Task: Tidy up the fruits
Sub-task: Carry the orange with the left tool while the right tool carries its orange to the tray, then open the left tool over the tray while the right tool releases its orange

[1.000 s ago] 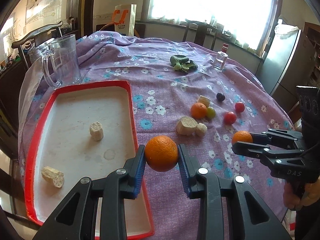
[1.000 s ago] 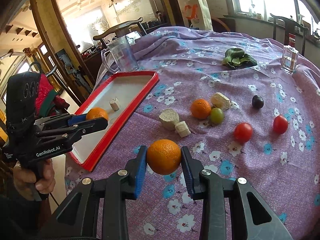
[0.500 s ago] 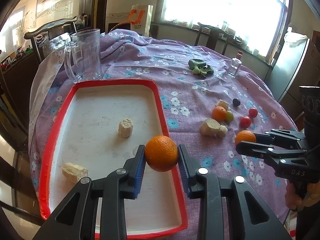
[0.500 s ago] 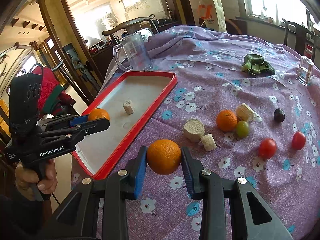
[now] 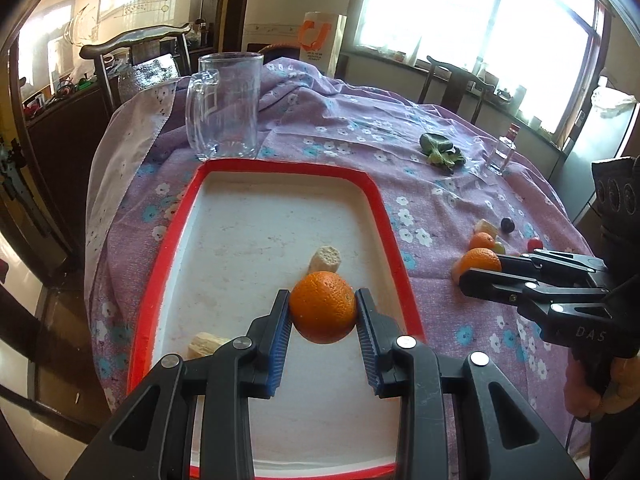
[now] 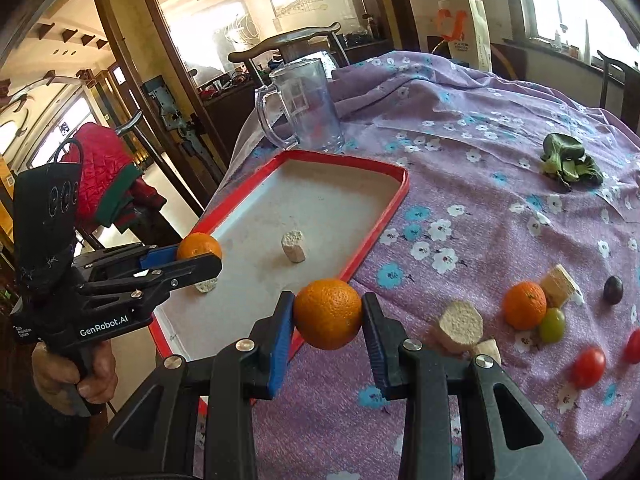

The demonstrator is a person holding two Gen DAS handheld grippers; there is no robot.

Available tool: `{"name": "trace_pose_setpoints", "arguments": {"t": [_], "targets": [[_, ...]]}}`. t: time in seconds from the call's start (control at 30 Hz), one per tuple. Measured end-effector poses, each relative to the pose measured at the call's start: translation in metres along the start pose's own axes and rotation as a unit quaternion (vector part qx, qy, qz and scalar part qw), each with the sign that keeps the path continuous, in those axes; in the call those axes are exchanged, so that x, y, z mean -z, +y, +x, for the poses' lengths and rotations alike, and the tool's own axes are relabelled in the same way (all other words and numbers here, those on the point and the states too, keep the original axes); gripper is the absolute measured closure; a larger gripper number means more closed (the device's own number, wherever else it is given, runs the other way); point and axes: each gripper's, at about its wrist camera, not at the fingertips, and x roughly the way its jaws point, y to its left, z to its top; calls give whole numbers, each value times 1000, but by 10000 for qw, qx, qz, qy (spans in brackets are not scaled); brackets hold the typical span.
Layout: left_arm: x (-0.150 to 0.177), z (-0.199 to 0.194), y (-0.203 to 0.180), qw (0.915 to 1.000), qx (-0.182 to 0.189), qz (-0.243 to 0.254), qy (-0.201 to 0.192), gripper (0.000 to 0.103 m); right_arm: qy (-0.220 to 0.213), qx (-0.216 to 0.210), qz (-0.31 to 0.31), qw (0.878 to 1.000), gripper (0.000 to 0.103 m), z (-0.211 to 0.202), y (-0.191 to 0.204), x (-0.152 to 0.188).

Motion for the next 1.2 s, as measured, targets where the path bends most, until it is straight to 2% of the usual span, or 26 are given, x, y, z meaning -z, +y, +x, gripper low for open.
{"name": "trace_pose_setpoints", "arguments": {"t": [0.27,0.5,0.73,0.83,1.0,1.07,1.1,1.13,1.2], "targets": [[-19,21,27,9997,-156,-177,73,72,8,-99,44,9999,69,33,3,-36],[-38,49,44,9990,-337,-257,153,72,232,-6,21,9997,69,78,3,-68],[-36,81,54,9968,-428,-404,537,72,532,125,-39,9985,69,114,2,-71],[-40,84,54,9967,-447,-390,555,72,627,167,-80,9979,69,124,1,-69],[-40,95,54,9947,-512,-396,795,72,697,224,-124,9972,66,131,0,-66],[-41,97,55,9936,-579,-451,864,70,700,219,-104,9973,65,130,0,-66],[-41,98,56,9932,-603,-463,885,64,691,201,-92,9974,62,129,0,-66],[-41,97,55,9930,-626,-476,887,53,683,201,-87,9974,60,128,0,-67],[-43,94,54,9928,-749,-464,816,42,636,233,-103,9976,50,122,1,-67]]}}
